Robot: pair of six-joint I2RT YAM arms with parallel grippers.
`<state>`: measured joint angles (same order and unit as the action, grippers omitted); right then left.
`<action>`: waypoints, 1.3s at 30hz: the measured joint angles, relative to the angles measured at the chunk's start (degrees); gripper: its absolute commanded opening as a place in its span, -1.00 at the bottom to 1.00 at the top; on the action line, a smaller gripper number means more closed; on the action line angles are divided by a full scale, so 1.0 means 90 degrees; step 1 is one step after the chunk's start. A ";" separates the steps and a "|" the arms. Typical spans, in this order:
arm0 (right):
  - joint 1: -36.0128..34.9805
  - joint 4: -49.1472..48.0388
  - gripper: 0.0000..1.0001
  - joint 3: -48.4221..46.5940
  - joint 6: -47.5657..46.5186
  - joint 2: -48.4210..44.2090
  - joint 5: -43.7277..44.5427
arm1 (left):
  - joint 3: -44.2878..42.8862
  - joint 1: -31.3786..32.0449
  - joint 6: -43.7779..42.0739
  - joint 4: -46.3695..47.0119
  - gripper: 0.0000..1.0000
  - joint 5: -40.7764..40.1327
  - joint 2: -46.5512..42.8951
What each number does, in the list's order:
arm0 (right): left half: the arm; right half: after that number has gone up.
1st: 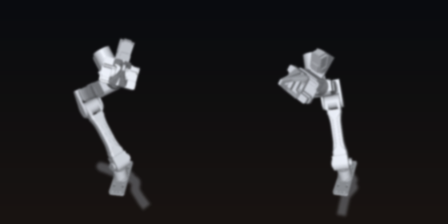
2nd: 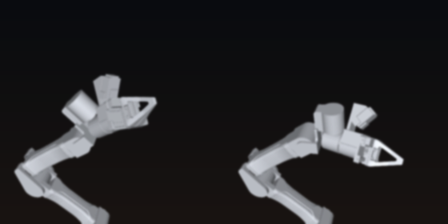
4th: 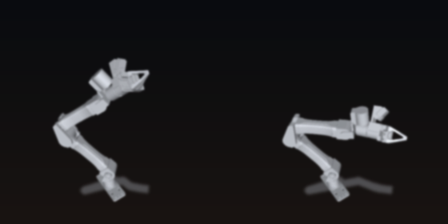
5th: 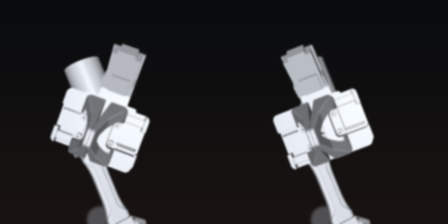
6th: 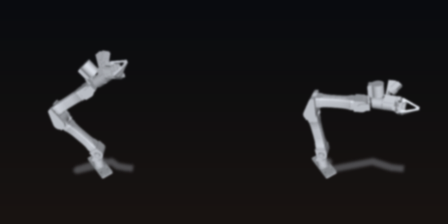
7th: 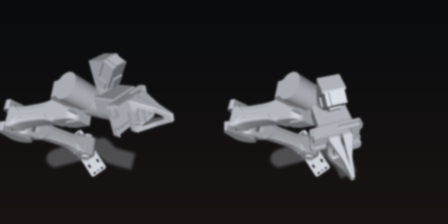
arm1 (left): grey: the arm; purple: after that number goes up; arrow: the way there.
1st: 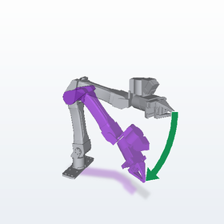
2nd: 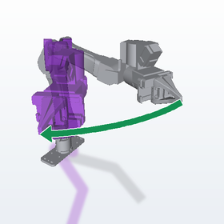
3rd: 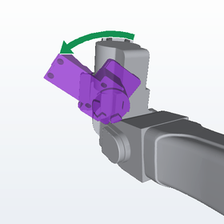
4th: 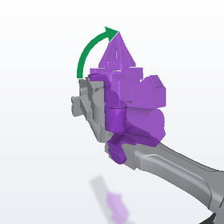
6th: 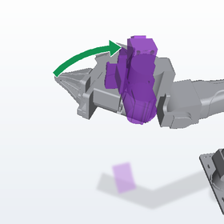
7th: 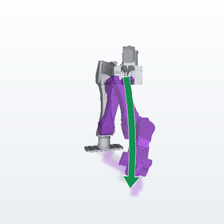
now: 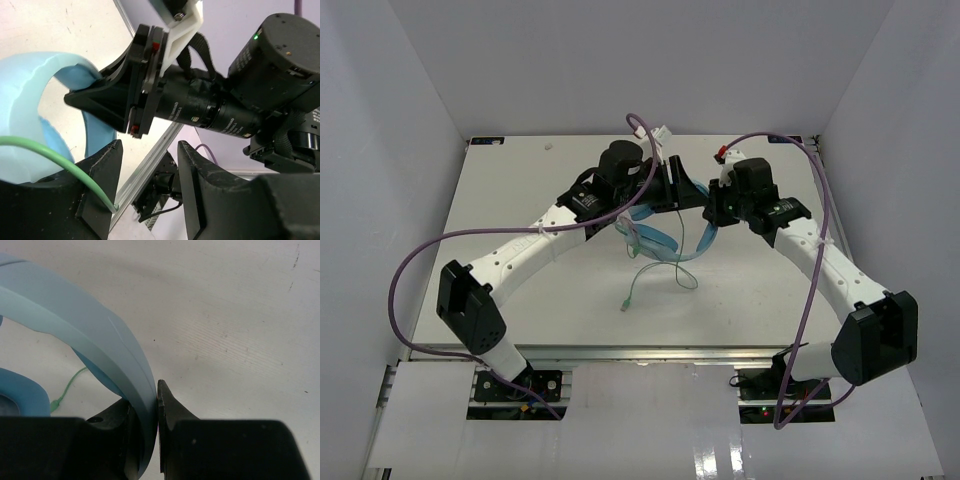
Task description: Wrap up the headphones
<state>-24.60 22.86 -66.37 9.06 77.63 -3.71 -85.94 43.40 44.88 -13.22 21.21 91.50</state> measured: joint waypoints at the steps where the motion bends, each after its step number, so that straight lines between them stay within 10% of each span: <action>1: 0.0013 0.0005 -0.85 0.0000 0.0014 0.0029 -0.0010 | -0.0106 0.0014 -0.0024 -0.0038 0.19 -0.0001 0.0081; 39: 0.0642 0.0099 -0.85 -0.0328 0.0592 0.0700 -0.1152 | -0.1724 0.0978 -0.0658 -0.1599 0.40 -0.0602 0.0958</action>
<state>-18.83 23.75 -69.32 14.39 83.93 -14.07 -101.45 52.20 38.96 -27.62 15.79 100.12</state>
